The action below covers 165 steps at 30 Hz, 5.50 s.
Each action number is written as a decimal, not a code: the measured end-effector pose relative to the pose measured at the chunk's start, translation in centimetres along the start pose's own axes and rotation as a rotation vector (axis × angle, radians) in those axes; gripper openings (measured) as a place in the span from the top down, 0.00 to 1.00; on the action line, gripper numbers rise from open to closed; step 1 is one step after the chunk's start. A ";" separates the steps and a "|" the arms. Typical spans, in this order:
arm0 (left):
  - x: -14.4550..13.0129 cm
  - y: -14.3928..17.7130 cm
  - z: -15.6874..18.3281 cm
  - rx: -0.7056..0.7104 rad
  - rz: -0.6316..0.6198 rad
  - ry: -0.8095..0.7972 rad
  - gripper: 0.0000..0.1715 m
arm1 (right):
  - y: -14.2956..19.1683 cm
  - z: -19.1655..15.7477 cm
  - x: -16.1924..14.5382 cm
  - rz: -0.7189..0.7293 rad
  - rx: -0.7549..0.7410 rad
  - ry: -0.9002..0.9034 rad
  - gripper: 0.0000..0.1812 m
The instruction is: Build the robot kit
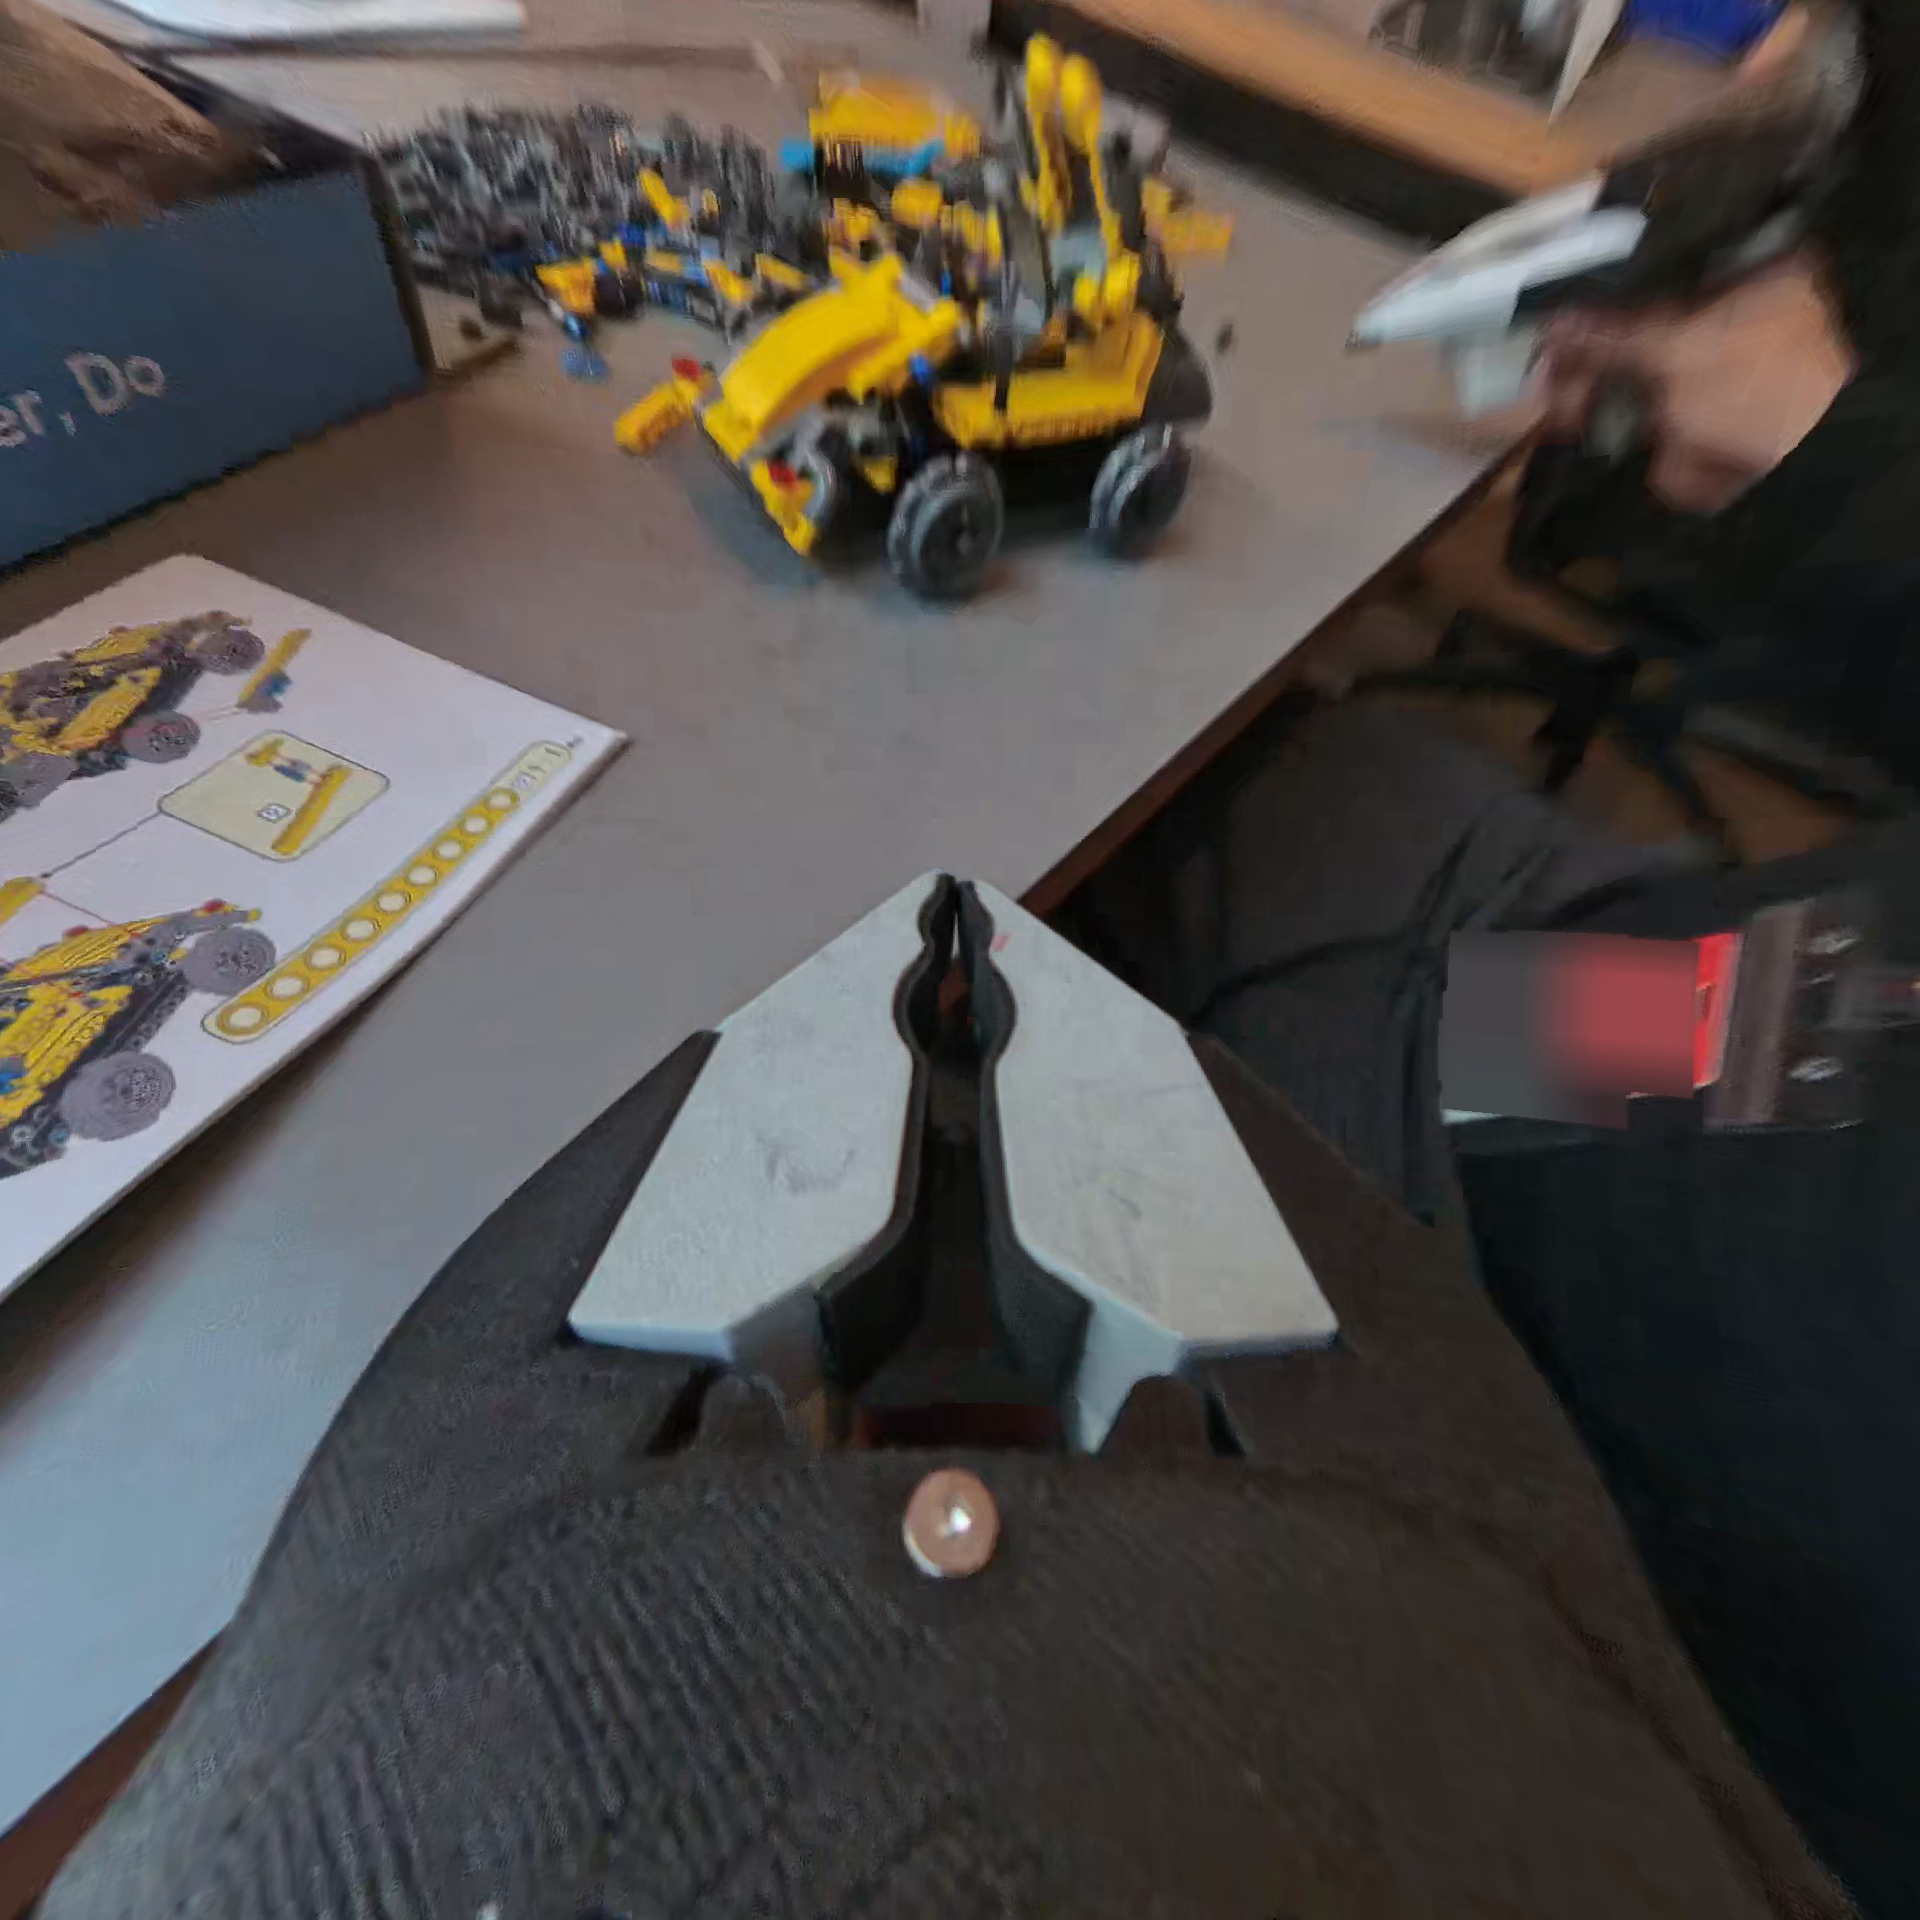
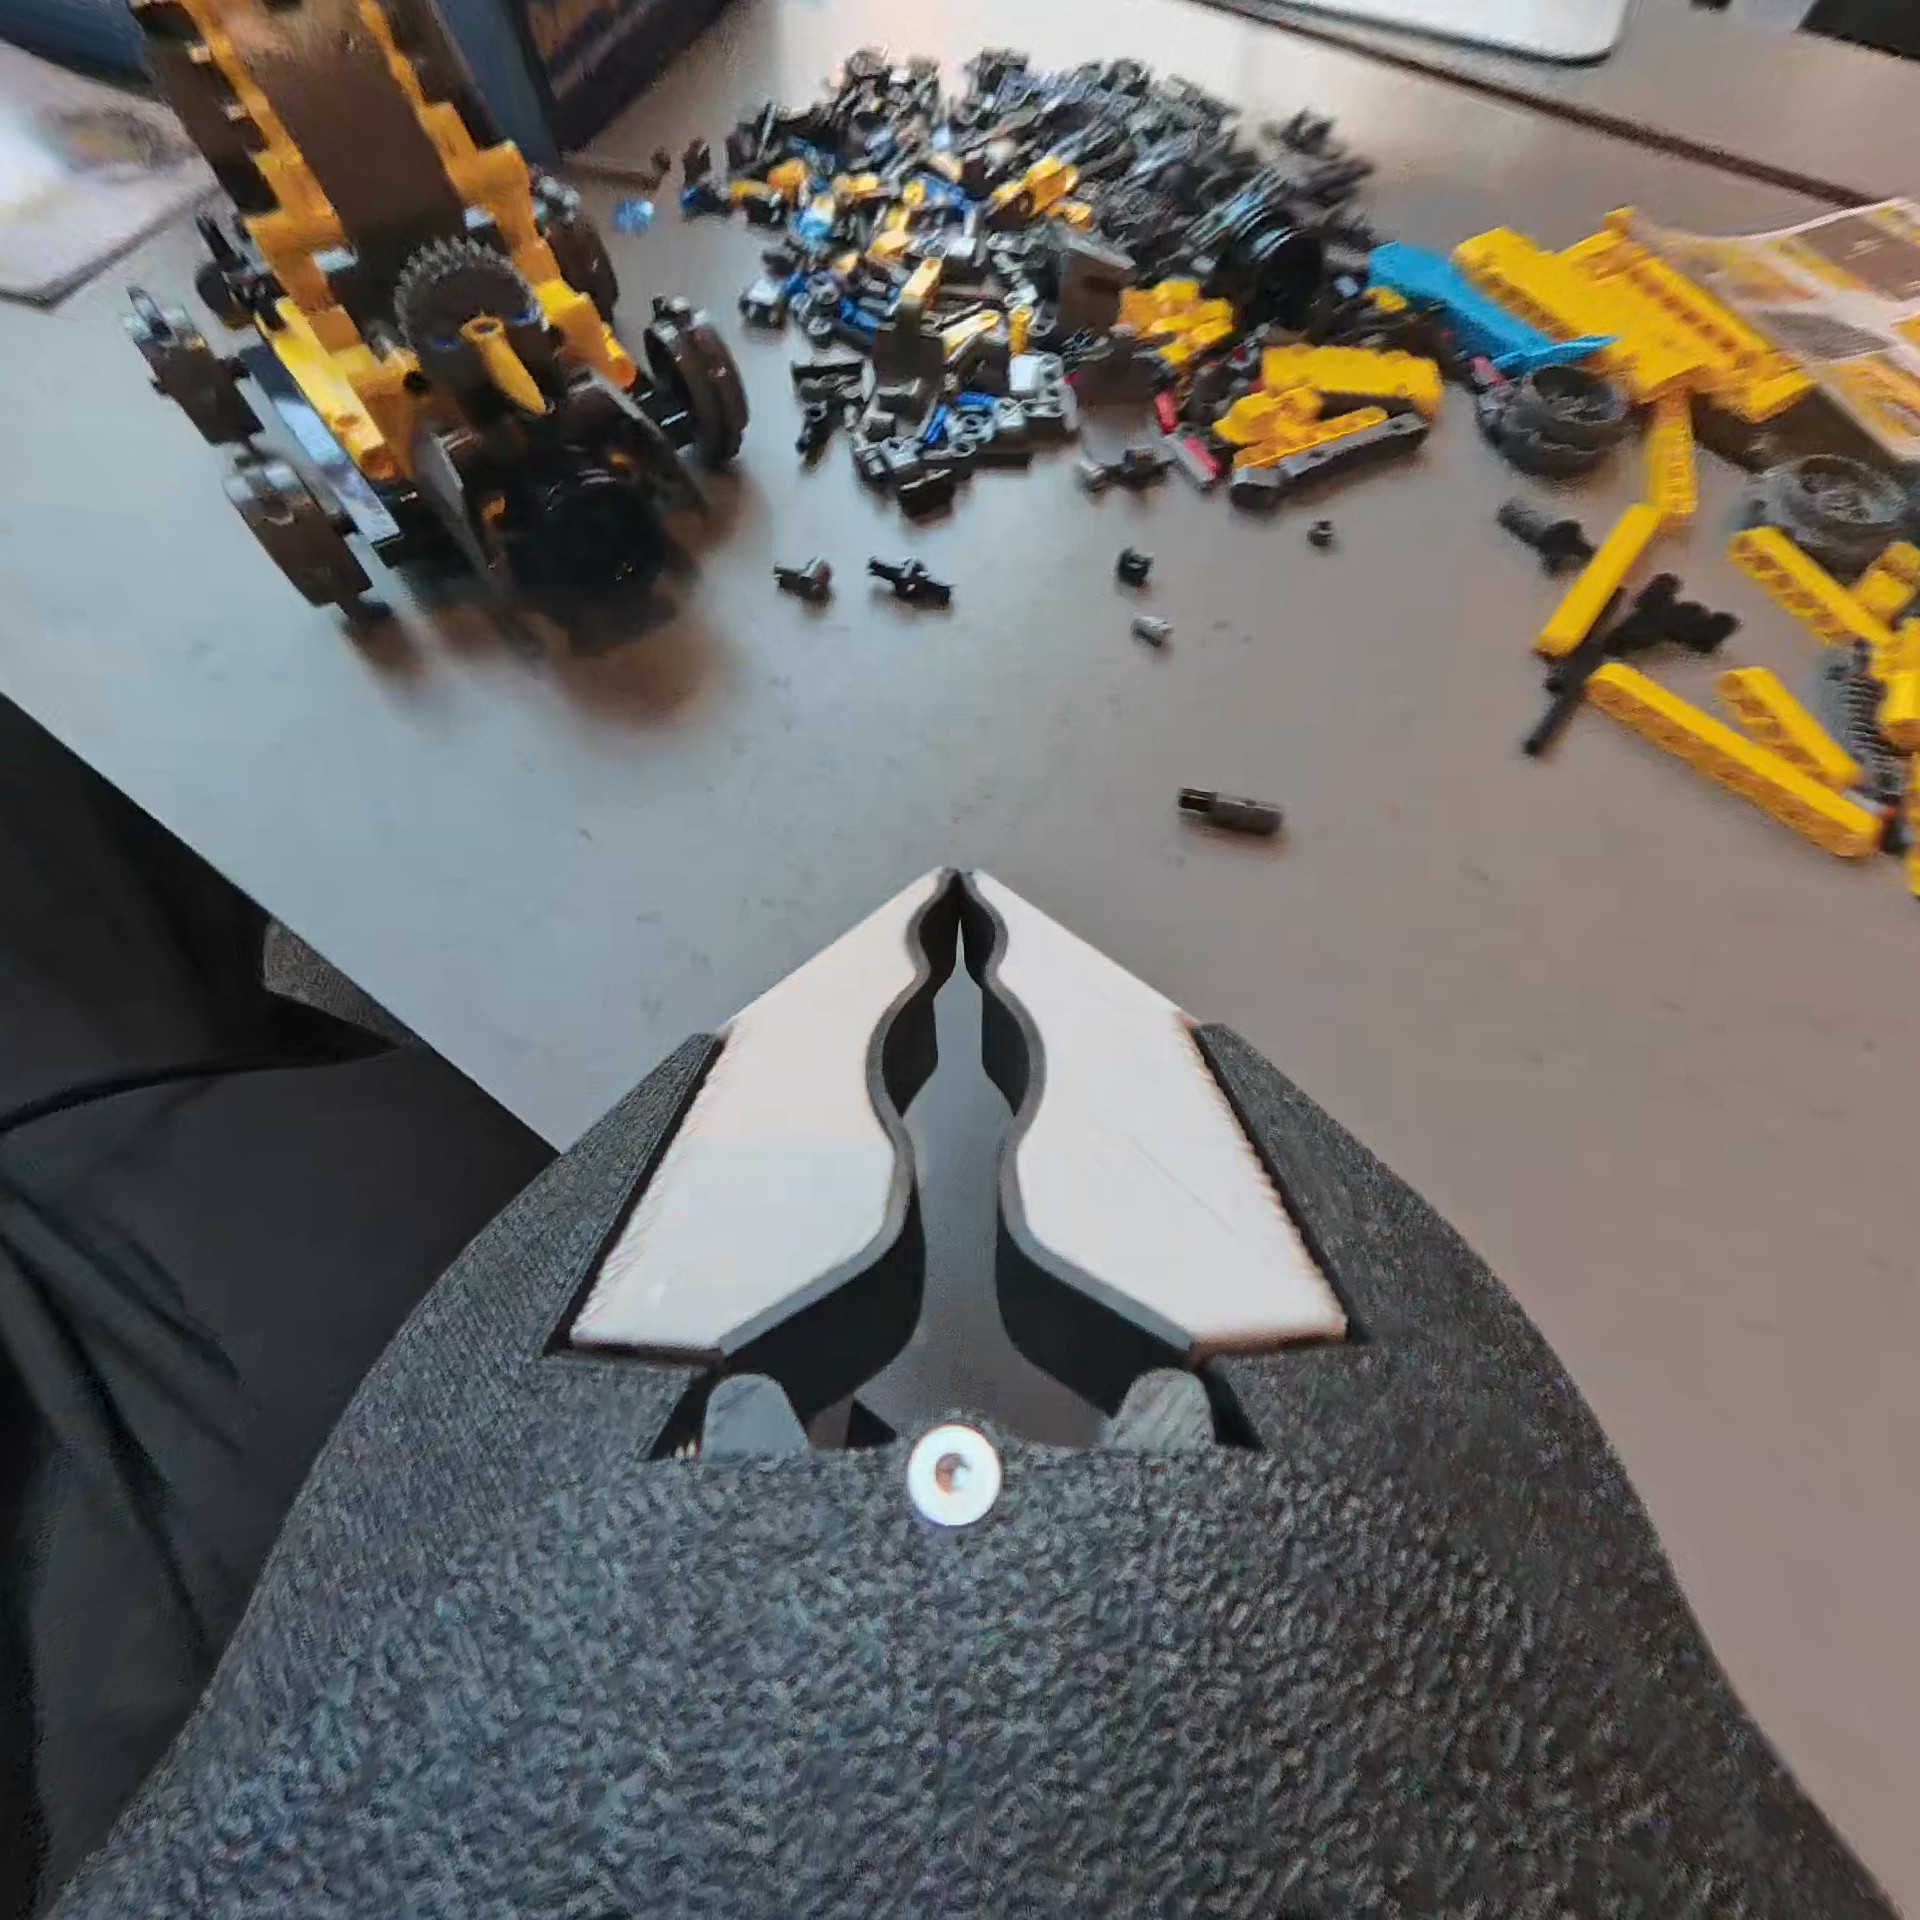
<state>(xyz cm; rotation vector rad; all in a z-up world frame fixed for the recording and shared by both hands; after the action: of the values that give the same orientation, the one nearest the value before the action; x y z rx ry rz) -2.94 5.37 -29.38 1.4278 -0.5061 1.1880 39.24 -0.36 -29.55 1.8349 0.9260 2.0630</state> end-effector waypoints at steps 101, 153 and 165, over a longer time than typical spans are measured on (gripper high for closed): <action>6.7 1.3 -0.6 -0.463 0.212 -0.010 0.81 | -7.2 2.7 4.7 -0.046 -0.365 0.262 1.00; 5.6 -6.2 2.1 -0.465 -0.055 -0.189 0.76 | -7.7 3.6 4.2 -0.108 -0.383 0.225 0.91; 5.1 -6.6 2.0 -0.395 -0.064 -0.200 0.74 | -6.9 3.6 4.9 -0.014 -0.356 0.197 0.88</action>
<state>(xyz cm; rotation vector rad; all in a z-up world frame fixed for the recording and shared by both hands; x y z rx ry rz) 5.33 6.84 -27.81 1.2130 -0.7817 0.8407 40.08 8.77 -29.53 1.4615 0.5608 2.2554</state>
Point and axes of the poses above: each gripper's, where its closed fingertips meet, y back along the fingers, x out of its top, z = x × y across the jaws, the point moved 4 cm from there along y, back along the fingers, and after that the axes turned 4 degrees about -z, right-handed, at the moved point
